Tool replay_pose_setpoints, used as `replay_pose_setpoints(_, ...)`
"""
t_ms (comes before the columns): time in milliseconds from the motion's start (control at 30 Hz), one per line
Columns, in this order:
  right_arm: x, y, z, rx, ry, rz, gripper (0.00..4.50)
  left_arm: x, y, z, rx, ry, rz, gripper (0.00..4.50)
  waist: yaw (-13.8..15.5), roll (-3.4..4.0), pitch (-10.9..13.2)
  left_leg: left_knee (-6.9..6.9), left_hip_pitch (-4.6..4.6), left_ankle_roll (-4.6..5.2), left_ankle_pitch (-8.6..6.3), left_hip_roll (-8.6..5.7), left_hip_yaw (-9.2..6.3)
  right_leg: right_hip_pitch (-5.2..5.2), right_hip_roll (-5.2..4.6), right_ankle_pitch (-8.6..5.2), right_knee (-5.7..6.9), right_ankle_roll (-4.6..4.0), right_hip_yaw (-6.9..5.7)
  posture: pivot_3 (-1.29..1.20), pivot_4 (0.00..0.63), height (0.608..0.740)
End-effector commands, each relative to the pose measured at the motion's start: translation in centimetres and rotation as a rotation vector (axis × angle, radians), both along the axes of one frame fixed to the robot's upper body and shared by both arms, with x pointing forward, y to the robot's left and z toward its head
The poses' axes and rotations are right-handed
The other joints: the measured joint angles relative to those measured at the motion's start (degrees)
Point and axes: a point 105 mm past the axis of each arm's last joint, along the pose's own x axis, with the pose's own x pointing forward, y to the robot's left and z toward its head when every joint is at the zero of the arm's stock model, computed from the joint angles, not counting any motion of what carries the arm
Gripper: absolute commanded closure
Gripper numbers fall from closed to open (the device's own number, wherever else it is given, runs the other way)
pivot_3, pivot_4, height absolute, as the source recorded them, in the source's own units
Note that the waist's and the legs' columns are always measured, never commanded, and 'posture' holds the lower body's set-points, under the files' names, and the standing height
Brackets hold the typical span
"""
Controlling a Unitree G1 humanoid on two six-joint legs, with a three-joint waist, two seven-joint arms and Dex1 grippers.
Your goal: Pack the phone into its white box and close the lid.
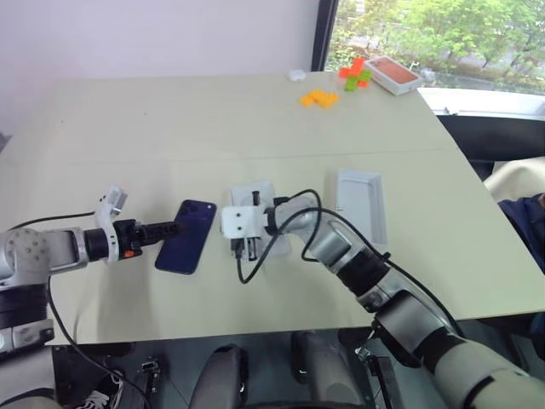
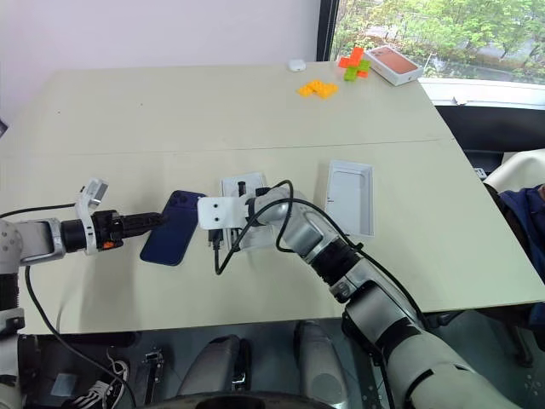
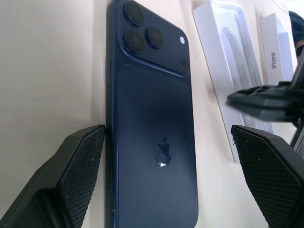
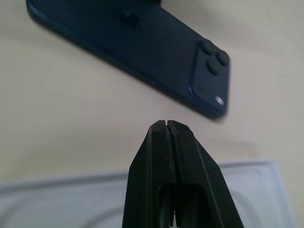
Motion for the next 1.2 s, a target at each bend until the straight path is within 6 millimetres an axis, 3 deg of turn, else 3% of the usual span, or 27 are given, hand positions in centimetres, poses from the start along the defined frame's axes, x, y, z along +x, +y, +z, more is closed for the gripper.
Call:
replay_pose_setpoints(33, -0.2, 1.5, 1.7, 0.022, 0.019, 0.004, 4.43, -0.2, -0.4, 0.1, -0.014, -0.015, -0.009, 0.02, 0.07, 0.0, 0.0, 0.0, 0.0, -0.01, 0.01, 0.0, 0.0, 0.0, 0.0, 0.0, 0.0, 0.0, 0.0, 0.0, 0.15, 0.74)
replay_pose_setpoints(300, 0.4, 1.0, 0.1, -0.047, 0.184, -0.142, 4.43, -0.3, -0.9, 0.3, -0.028, -0.027, -0.003, 0.02, 0.19, -0.01, -0.01, 0.0, -0.02, -0.05, 0.02, -0.07, -0.06, 0.02, -0.1, 0.0, -0.01, -0.01, -0.03, 0.0, 0.15, 0.74)
replay_pose_setpoints(933, 0.7, 2.5, -0.8, -0.061, 0.108, -0.159, 4.43, -0.7, -3.4, 1.2, -0.22, -0.001, -0.03, 0.02, 0.1, -0.02, -0.02, -0.04, 0.02, -0.23, 0.11, -0.09, -0.2, 0.05, -0.09, 0.01, 0.02, -0.01, -0.12, 0.0, 0.15, 0.74)
replay_pose_setpoints(1200, 0.9, 2.1, -1.0, -0.073, 0.098, -0.157, 4.43, 0.1, -4.2, 3.6, -0.309, -0.092, -0.037, 0.02, 0.23, -0.03, -0.03, -0.04, 0.01, -0.27, 0.14, -0.16, -0.41, 0.12, -0.29, 0.01, -0.01, -0.01, -0.31, 0.0, 0.15, 0.74)
